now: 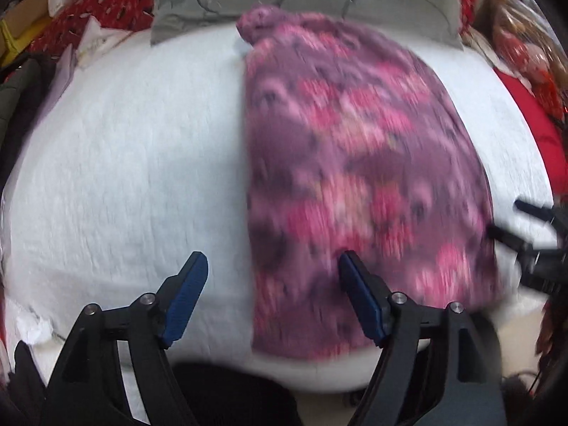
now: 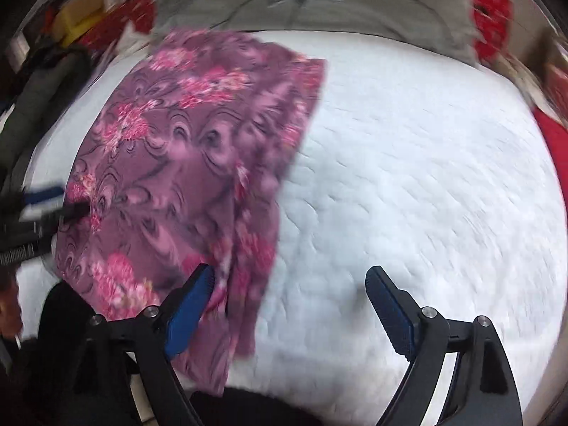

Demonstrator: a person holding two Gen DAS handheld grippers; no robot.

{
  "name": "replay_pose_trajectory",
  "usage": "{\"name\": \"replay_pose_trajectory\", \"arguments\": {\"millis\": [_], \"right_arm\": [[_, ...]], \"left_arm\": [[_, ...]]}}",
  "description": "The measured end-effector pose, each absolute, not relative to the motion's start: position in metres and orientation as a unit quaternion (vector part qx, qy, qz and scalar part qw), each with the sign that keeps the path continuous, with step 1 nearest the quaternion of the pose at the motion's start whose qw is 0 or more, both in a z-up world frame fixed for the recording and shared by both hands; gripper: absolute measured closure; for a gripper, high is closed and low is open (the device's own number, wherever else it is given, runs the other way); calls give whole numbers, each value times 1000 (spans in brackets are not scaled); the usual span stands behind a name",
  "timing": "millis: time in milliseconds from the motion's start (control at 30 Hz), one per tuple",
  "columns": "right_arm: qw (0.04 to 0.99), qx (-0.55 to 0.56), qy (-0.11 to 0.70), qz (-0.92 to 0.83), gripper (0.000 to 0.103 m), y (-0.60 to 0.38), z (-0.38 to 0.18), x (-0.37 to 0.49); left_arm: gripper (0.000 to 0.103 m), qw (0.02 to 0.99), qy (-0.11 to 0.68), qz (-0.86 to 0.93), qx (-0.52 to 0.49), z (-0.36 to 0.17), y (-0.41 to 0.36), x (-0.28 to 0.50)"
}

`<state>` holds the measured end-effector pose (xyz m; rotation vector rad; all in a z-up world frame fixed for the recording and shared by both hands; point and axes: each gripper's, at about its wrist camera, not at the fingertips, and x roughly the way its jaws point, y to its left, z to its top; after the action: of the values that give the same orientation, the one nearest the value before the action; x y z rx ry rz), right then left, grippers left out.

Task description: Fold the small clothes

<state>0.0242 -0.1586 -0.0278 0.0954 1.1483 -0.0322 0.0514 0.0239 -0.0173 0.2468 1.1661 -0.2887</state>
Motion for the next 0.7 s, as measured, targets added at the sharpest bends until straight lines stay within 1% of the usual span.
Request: {"name": "replay_pose_trajectory", "arguments": {"millis": [133, 267, 367, 500, 567, 700], "right_arm": [[833, -1, 547, -78, 14, -152, -15, 2], [858, -20, 507, -82, 13, -140, -1, -30], [873, -40, 476, -95, 13, -129, 7, -48], [896, -60, 428, -103, 10, -107, 25, -64], [903, -56, 415, -97, 7, -110, 33, -67], [911, -63, 397, -93, 6, -102, 39, -65]], "left_arm": [[26, 839, 509, -115, 152, -15, 34, 11], [25, 855, 489, -91, 146, -16, 46, -14], [25, 858, 481, -72, 165, -19, 47, -22], [25, 864, 469, -62, 172, -19, 49, -25], [25, 867, 467, -61, 163, -17, 51, -27], [25, 876, 451, -62, 160, -9, 49, -44]]}}
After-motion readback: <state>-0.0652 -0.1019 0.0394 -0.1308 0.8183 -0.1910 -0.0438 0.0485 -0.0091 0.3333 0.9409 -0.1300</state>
